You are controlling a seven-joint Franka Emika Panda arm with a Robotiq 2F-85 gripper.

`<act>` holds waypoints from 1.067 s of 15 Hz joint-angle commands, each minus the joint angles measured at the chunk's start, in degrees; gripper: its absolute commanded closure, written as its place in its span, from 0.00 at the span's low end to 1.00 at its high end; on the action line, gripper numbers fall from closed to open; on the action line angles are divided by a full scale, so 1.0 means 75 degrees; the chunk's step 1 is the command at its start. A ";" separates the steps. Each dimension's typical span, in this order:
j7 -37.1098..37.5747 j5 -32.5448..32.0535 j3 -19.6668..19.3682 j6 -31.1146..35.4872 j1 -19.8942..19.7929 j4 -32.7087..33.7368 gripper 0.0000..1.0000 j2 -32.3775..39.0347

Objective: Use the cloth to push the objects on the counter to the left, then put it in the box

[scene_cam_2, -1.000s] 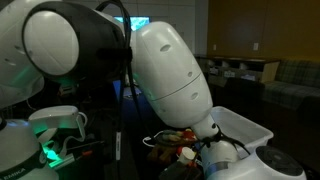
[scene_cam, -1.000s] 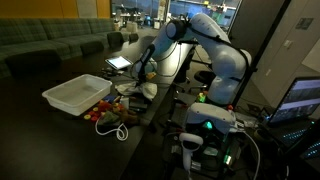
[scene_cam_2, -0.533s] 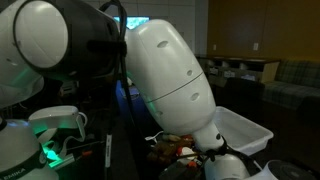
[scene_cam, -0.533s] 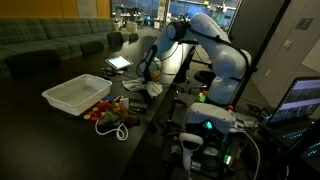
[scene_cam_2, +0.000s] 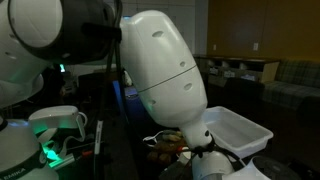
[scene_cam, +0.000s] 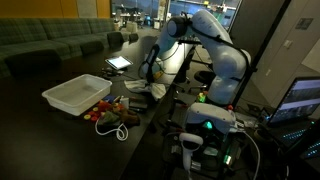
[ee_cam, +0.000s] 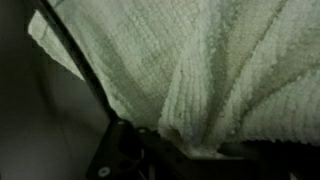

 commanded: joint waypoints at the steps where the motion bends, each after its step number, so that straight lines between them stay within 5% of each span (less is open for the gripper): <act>1: 0.0086 -0.0217 0.0020 0.0214 0.0200 -0.1192 0.91 -0.0255; 9: -0.0030 -0.0231 0.0587 0.0329 0.0664 -0.2392 0.91 -0.0735; 16: 0.0221 -0.0090 0.1152 -0.0055 0.1440 -0.2597 0.91 -0.0820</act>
